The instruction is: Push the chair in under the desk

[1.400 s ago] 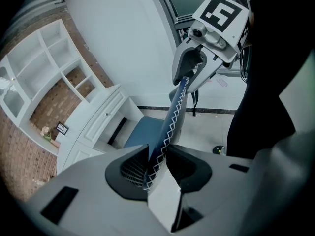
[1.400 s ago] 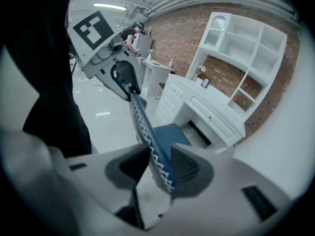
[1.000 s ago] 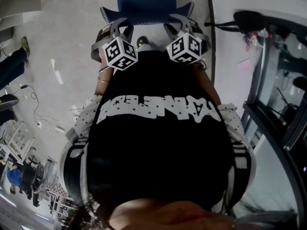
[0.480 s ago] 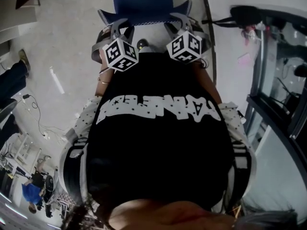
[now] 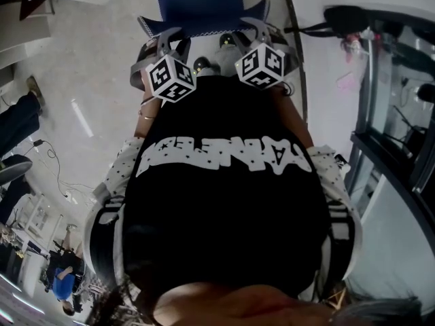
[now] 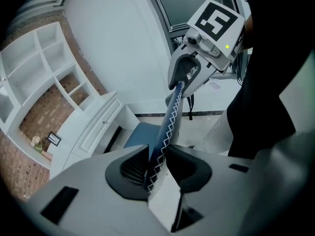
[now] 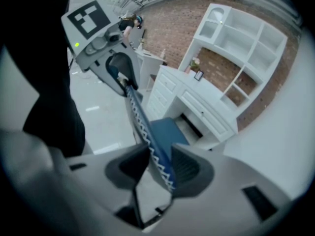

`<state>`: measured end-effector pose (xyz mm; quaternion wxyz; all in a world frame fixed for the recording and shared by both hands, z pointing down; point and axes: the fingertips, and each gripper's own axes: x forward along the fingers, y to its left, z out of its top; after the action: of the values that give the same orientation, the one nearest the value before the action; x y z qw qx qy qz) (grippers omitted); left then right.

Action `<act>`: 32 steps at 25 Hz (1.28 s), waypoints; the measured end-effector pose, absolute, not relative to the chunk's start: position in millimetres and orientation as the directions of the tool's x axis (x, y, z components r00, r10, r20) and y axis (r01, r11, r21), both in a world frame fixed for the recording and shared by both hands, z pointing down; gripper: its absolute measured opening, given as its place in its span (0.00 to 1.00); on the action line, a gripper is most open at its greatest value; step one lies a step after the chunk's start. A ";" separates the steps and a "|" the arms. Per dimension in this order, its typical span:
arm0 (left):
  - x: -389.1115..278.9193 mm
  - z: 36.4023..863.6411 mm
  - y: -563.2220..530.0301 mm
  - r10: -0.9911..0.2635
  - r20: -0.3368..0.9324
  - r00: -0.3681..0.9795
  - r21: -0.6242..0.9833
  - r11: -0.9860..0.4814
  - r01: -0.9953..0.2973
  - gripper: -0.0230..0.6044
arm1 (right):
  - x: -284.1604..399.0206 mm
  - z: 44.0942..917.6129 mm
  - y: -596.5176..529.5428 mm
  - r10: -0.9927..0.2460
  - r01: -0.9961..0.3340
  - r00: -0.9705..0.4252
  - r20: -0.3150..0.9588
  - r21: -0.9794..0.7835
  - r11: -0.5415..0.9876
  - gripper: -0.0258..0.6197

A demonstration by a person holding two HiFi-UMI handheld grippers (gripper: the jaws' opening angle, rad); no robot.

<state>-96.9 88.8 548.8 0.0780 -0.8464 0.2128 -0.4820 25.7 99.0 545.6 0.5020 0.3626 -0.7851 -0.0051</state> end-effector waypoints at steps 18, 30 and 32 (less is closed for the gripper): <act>-61.9 551.6 34.2 -0.445 0.791 0.419 -0.345 -0.891 -0.295 0.25 | 59.3 544.6 41.6 -0.564 -0.547 -0.254 0.786 0.364 0.754 0.28; -48.3 554.7 15.7 -0.457 0.792 0.406 -0.342 -0.882 -0.325 0.25 | 73.3 548.4 17.6 -0.573 -0.527 -0.269 0.774 0.379 0.761 0.28; -43.2 554.0 9.9 -0.461 0.792 0.401 -0.349 -0.880 -0.323 0.25 | 78.7 547.4 11.9 -0.574 -0.528 -0.270 0.773 0.380 0.760 0.28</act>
<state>-43.2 9.9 554.0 0.0700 -0.8339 0.2349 -0.4945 78.7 11.9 547.4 0.4952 0.3459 -0.7966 -0.0233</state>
